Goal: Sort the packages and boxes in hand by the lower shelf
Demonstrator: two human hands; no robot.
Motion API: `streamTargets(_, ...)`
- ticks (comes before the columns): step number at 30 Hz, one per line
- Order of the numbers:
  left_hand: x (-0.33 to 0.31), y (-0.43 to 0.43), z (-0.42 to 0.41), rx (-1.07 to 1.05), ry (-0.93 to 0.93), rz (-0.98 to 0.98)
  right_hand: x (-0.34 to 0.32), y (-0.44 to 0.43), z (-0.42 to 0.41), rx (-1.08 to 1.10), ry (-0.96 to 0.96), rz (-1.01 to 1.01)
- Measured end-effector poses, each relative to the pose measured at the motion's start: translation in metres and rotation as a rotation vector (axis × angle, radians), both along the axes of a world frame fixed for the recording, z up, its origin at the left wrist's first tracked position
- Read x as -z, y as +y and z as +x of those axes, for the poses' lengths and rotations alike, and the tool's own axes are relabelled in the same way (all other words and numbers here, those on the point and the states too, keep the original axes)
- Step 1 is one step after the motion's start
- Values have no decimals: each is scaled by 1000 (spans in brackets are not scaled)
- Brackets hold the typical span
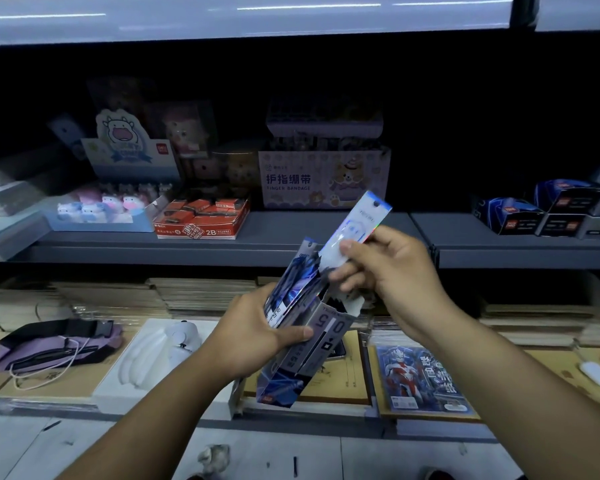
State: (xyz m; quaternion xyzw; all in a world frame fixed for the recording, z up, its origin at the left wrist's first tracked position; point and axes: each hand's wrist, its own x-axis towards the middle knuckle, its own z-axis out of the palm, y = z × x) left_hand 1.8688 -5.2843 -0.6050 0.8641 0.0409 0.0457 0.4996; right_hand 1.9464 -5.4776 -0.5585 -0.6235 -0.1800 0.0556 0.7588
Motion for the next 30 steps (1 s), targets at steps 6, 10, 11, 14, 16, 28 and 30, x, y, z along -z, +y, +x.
streamTargets(6,0,9,0,-58,23,14,-11,-21,12,244,-38,246)
streamTargets(10,-2,10,-2,-95,22,-24,-10,-22,12,238,-16,295)
streamTargets(11,-3,10,-2,-102,27,-36,-10,-21,12,244,-8,308)
streamTargets(14,-4,9,-2,-106,35,-51,-11,-22,10,254,-3,317)
streamTargets(16,-4,8,-3,-105,32,-59,-10,-21,10,239,-23,274)
streamTargets(28,-14,8,-10,-129,-23,-210,-4,-20,10,208,-224,24)
streamTargets(30,-14,6,-12,-107,-26,-188,-5,-18,5,156,-305,-117)
